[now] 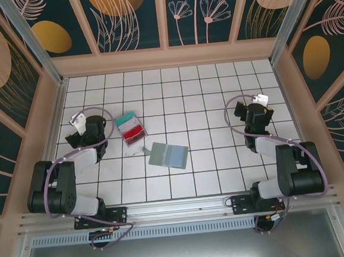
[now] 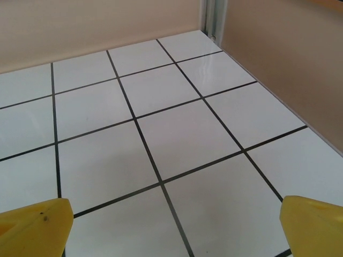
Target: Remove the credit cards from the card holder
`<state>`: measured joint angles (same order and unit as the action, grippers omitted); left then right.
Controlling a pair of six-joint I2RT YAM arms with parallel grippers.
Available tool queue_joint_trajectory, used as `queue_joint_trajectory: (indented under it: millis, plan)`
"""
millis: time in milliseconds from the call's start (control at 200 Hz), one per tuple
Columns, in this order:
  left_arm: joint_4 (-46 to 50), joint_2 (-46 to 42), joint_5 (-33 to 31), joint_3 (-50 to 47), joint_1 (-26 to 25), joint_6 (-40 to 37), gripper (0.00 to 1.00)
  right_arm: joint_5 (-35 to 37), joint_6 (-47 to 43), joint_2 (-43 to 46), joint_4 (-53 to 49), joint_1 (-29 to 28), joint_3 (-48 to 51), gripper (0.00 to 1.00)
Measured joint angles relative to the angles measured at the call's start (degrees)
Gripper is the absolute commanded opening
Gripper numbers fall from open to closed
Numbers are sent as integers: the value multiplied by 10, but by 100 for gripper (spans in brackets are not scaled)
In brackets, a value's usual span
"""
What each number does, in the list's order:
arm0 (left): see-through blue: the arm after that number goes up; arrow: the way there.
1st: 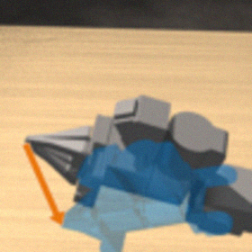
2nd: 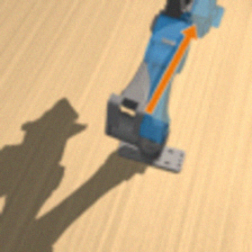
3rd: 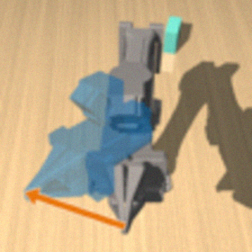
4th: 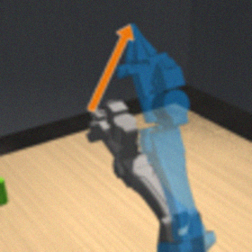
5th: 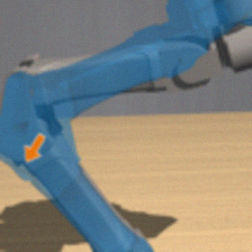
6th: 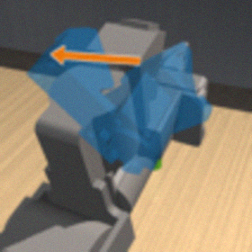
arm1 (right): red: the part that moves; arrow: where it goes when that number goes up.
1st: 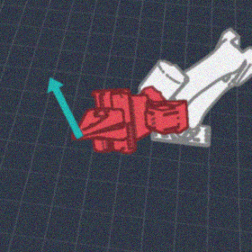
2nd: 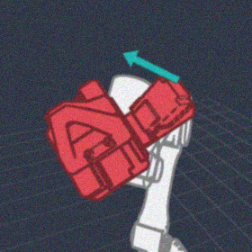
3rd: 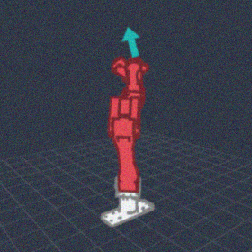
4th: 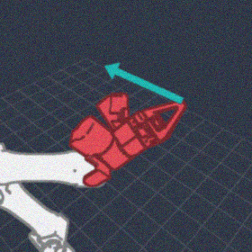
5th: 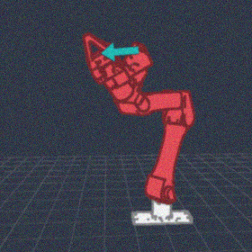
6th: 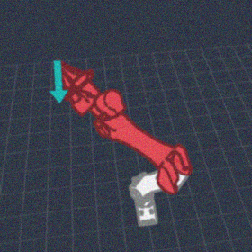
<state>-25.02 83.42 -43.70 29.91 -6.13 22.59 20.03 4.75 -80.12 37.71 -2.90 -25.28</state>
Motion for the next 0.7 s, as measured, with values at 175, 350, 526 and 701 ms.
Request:
queue_joint_trajectory:
  millis: [175,350,526,701]
  plan:
    - [-115,17,47,-33,4,-56,99,-47,-2,-39,88,19,32,99]
    - [-260,17,132,-90,26,-111,99,-108,-5,-59,164,42,62,99]
    - [-352,17,207,-137,31,-143,99,-174,-19,-76,260,51,118,99]
    - [-433,33,245,-167,32,-158,99,-201,-28,-79,291,51,118,99]
